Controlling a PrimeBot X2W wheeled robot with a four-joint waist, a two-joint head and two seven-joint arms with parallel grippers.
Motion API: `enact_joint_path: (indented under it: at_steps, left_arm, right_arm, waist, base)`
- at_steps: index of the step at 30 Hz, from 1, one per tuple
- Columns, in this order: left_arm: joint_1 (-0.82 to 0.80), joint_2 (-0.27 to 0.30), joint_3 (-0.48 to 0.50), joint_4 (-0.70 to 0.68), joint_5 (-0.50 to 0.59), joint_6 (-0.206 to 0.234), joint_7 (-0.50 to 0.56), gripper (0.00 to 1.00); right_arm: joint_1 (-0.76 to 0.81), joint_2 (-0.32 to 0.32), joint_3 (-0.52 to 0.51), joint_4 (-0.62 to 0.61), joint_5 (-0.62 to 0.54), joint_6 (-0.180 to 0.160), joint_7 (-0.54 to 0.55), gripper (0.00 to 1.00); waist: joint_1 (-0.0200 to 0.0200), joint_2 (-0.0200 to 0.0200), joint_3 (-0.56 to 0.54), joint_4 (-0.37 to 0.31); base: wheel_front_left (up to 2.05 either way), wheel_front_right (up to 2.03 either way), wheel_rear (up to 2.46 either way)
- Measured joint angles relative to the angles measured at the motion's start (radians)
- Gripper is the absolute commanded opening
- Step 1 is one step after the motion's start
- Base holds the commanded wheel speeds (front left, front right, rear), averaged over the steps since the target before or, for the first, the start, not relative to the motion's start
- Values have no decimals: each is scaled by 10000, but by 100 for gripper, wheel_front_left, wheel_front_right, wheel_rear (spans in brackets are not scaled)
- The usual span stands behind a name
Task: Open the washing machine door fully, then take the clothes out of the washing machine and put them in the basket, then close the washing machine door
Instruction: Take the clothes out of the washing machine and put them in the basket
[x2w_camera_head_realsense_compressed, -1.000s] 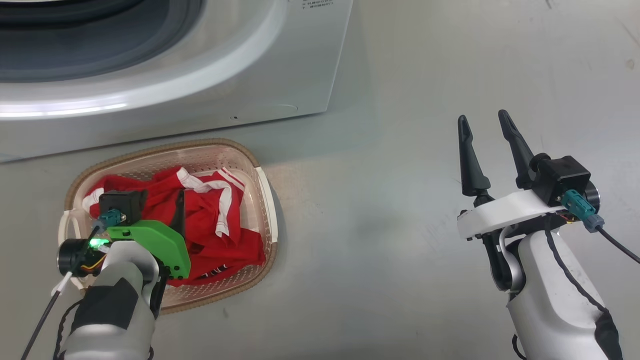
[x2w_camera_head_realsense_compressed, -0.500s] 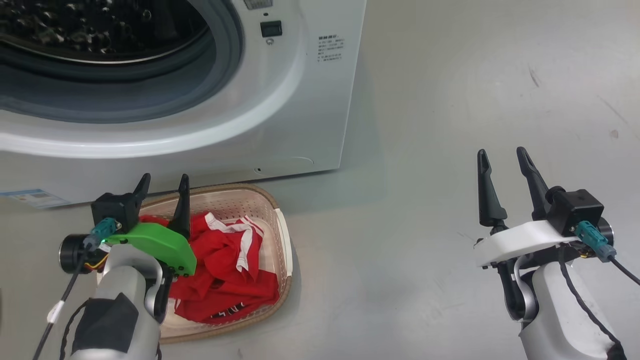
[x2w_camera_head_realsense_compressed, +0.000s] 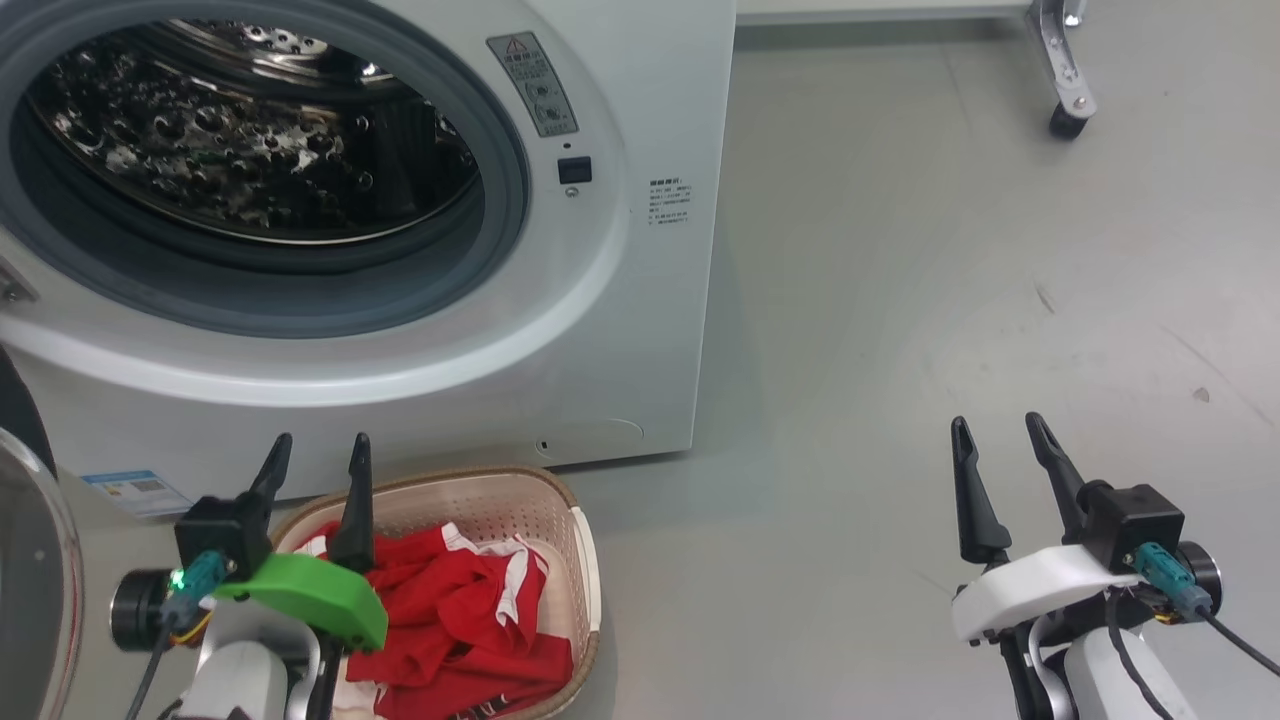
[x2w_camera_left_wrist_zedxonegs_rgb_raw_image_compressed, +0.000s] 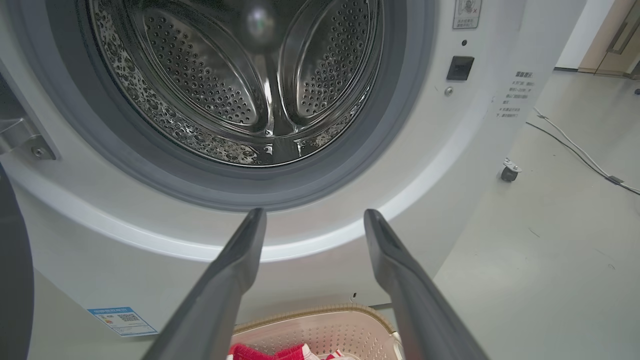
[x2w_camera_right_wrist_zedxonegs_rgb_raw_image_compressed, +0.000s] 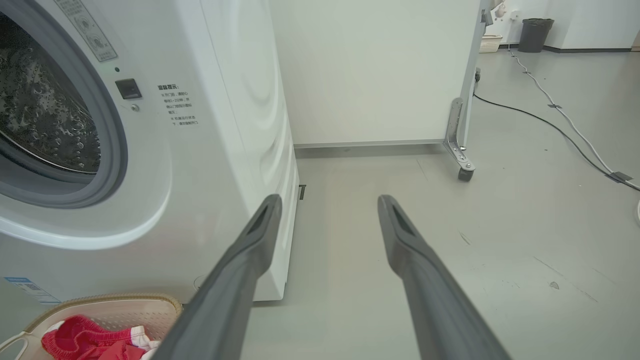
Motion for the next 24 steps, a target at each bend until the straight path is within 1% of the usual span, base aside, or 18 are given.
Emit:
enact_joint_path:
  at_steps: [6, 10, 24]
  left_arm:
    - [1271, 6, 107, -577, 48, 169, 2, 100]
    - [1699, 8, 138, -1007, 117, 265, 2, 100]
    - [2578, 12, 284, -2121, 276, 385, 2, 100]
  right_arm:
    - [604, 6, 90, -54, -105, 71, 0, 100]
    - [759, 15, 88, -221, -123, 71, 0, 100]
    - [1034, 31, 86, -589, -182, 69, 0, 100]
  waist:
    - [0, 0, -780, 8]
    - [0, 0, -1117, -3]
    - [0, 1, -1311, -6]
  base:
    - [0, 0, 0]
    - [0, 0, 0]
    - [0, 0, 0]
